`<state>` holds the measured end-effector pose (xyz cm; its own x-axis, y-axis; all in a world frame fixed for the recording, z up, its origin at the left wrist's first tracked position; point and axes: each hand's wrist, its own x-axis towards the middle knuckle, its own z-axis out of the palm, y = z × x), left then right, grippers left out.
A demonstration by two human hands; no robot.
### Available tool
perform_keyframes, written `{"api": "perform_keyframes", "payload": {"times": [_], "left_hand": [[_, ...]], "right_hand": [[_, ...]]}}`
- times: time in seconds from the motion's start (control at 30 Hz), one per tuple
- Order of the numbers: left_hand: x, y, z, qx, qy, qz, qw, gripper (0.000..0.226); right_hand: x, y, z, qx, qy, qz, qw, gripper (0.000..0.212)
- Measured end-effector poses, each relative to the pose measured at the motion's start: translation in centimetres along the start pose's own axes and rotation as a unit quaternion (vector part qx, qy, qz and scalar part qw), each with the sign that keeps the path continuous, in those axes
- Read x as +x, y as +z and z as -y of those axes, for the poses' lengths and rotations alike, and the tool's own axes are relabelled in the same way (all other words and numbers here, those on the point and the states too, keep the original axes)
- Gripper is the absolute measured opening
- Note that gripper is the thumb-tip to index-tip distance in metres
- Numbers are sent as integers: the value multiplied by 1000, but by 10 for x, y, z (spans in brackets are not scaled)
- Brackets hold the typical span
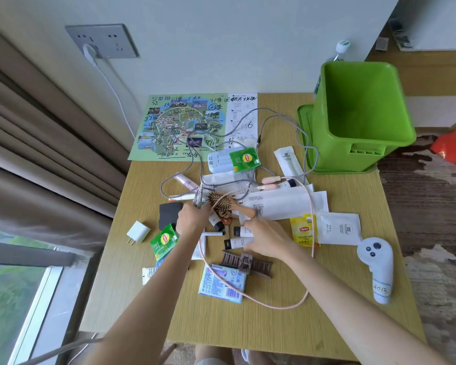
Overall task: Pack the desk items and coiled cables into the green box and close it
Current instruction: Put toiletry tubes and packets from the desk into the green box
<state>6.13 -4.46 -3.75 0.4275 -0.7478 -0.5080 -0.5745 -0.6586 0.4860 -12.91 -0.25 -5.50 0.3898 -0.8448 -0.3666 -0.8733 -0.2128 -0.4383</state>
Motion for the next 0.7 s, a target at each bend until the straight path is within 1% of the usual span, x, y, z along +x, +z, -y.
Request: {"api": "perform_keyframes", "payload": {"times": [0.1, 0.17, 0.23, 0.3, 0.37, 0.43, 0.53, 0.6, 0.7], "left_hand": [[2, 4, -2, -11, -23, 0, 1000, 39], [4, 5, -3, -43, -36, 9, 998, 26], [5, 4, -4, -77, -52, 21, 995, 13], [5, 3, -2, -104, -65, 32, 992, 10], [4, 1, -1, -110, -63, 38, 991, 9], [4, 1, 1, -92, -54, 36, 994, 9], [7, 6, 3, -64, -47, 27, 996, 18], [10, 10, 3, -47, -53, 15, 997, 27], [11, 14, 0, -20, -59, -4, 998, 30]], "right_hand": [[-4, -6, -6, -49, -4, -8, 999, 37], [-9, -12, -14, -70, -8, -17, 997, 33], [-14, -20, -23, -65, -4, -24, 998, 31], [-20, -29, -30, -37, 11, -46, 998, 28], [-22, -40, -38, 3, 42, -79, 996, 30], [-22, -51, -44, 32, 72, -102, 992, 33], [-14, -59, -52, 22, 104, -130, 986, 30], [-7, -59, -55, 6, 109, -154, 982, 26], [1, -54, -58, -6, 106, -156, 982, 25]]}}
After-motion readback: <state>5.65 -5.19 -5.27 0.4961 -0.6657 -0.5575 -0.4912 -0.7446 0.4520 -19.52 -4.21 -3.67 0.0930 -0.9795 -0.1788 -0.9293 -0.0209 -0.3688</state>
